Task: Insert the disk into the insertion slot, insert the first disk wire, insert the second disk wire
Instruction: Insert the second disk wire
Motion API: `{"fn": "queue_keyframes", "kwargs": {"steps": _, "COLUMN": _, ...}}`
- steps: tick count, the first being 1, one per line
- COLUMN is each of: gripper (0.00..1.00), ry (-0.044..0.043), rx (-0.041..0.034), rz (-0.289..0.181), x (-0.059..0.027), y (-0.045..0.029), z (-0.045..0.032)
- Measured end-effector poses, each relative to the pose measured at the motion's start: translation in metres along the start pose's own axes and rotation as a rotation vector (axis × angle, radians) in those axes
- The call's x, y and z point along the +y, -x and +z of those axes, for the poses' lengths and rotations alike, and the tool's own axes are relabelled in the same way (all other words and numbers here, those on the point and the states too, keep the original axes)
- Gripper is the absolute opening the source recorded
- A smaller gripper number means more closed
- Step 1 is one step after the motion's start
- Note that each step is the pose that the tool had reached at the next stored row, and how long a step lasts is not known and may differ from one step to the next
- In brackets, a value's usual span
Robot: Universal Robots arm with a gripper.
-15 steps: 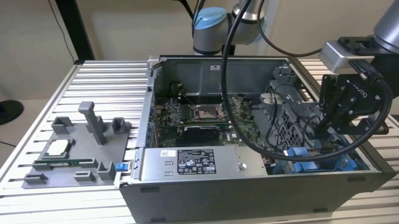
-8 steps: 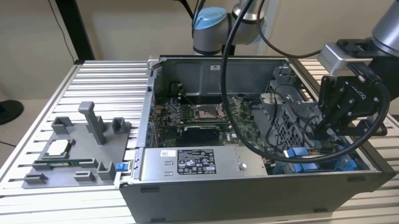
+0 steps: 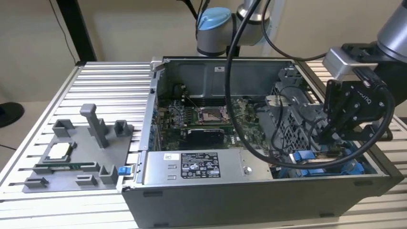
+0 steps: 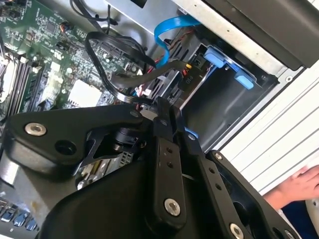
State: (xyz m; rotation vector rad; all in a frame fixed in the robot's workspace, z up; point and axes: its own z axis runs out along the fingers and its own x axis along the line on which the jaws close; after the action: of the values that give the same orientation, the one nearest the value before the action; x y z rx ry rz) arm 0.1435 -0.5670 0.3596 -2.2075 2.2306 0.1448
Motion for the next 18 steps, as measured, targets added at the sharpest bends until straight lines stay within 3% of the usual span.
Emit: {"fn": "queue_keyframes", "kwargs": {"steps": 18, "gripper": 0.00, "ry": 0.0000, "rx": 0.0000, "rz": 0.000, "x": -0.0006, "y": -0.0006, "z": 0.0088}}
